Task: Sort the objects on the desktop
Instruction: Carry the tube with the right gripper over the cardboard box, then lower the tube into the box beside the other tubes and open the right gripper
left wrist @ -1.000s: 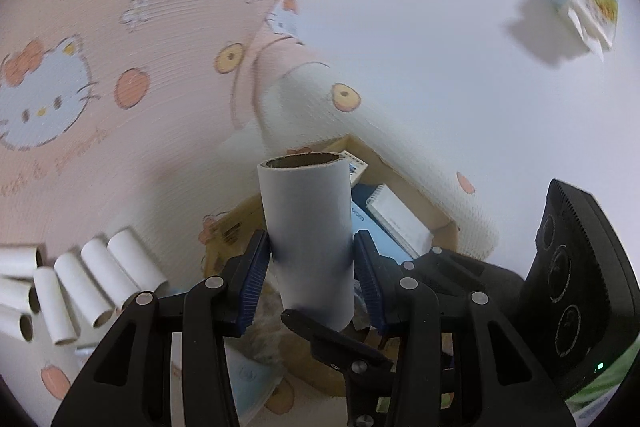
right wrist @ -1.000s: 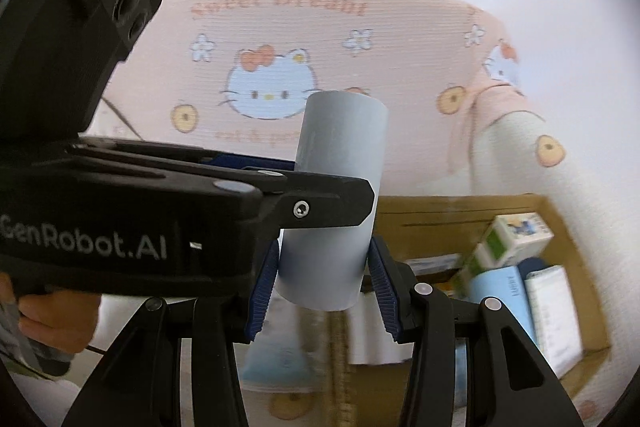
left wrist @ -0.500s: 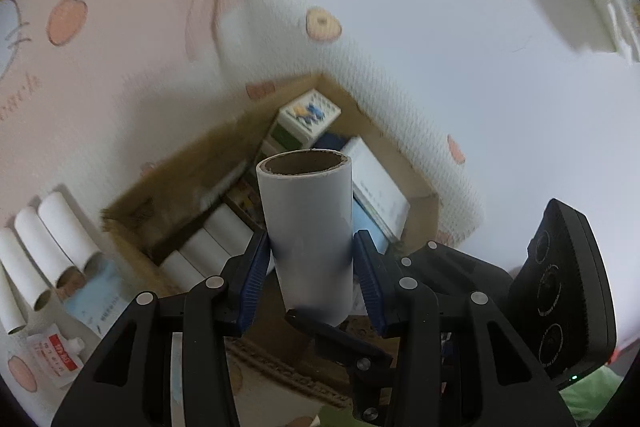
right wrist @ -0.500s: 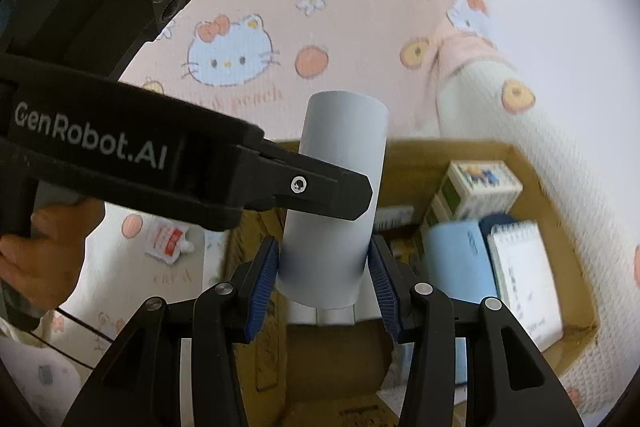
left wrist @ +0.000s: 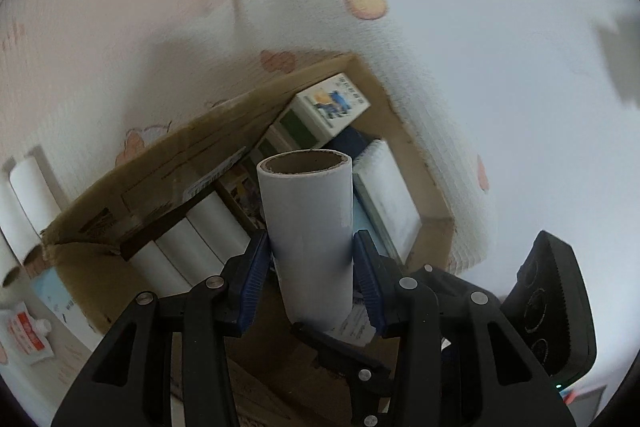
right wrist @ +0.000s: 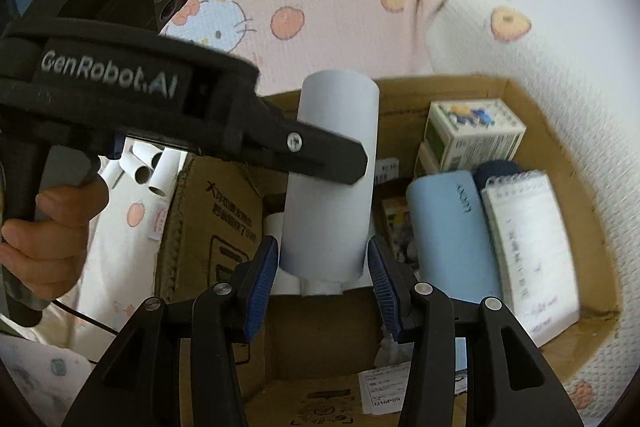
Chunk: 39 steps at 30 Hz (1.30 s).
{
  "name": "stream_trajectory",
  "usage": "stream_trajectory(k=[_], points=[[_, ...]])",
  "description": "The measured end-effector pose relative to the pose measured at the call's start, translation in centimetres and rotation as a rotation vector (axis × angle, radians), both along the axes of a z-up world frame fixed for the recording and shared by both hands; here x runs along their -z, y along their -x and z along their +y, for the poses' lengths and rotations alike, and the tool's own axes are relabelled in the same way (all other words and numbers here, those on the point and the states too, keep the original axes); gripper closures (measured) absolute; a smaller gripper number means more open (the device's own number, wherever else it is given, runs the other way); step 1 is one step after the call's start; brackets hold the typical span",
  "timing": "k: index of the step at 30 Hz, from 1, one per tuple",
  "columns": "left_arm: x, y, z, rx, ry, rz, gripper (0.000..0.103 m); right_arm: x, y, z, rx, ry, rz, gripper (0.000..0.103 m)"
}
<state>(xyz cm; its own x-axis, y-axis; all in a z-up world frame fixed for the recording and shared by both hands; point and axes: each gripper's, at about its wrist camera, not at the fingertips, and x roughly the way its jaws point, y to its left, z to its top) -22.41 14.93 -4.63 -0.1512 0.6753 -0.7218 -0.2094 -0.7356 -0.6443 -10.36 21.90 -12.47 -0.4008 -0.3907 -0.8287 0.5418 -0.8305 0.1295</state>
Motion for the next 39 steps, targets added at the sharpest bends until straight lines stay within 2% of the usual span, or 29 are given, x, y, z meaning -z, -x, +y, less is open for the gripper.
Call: stream_trajectory(k=[4,13,17,21,26,29,32,35,39], points=[[1.4,1.0,0.2,-0.022,-0.019,-0.073,0.056,0.9,1.1,0.2,0.013,0.005,-0.045,0.059],[2.2,1.8,1.2,-0.033,0.026,-0.084,0.056,1.9,2.1,-0.4,-0.007,-0.075,-0.036,0.060],[3.1,1.8,1.3,-0.046,0.027,-0.126,0.056,2.3,2.3,-0.1,-0.008,-0.072,-0.065,0.060],[3.5,1.7,2.0,-0.030,0.058,-0.126,0.056,2.8,2.5,0.1,-0.004,-0.079,-0.105,0.061],[3.8,1.6,2.3,-0.028,0.054,-0.147,0.056,2.7,2.8,0.7,0.012,-0.065,-0.124,0.061],[3.6,1.4,2.5,-0.045,0.080,-0.131,0.056,2.7,3.4,1.1,0.026,-0.049,-0.165,0.061],[3.4,1.5,2.8,-0.063,0.087,-0.125,0.056,2.6,4.2,1.1,0.045,-0.079,-0.178,0.062],[4.2,2.1,2.5,-0.097,0.062,-0.177,0.056,2.7,5.5,1.7,0.065,-0.045,-0.244,0.062],[5.1,2.2,2.5,-0.112,0.051,-0.219,0.056,2.3,5.8,1.8,0.060,-0.060,-0.241,0.061]])
